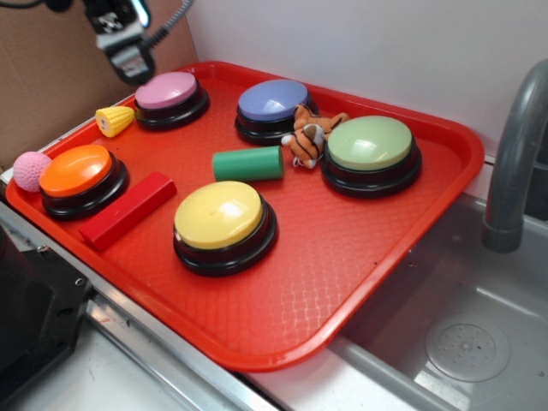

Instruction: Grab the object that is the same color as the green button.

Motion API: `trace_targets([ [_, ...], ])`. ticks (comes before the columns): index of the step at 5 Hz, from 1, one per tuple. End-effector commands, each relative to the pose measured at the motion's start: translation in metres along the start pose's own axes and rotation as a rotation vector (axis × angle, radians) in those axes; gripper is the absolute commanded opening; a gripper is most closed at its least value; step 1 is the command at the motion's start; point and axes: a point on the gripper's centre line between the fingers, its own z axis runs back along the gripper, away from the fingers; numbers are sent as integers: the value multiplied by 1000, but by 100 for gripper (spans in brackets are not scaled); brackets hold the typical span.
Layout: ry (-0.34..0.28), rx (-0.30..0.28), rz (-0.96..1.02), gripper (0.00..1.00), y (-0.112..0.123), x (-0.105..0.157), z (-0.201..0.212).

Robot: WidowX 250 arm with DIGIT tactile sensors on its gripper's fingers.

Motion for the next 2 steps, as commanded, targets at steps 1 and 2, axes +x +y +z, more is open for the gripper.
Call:
trace_targets([
  [1, -45, 8, 25, 100, 12, 21, -47],
  [2, -69, -23, 98, 100, 12, 21, -73],
])
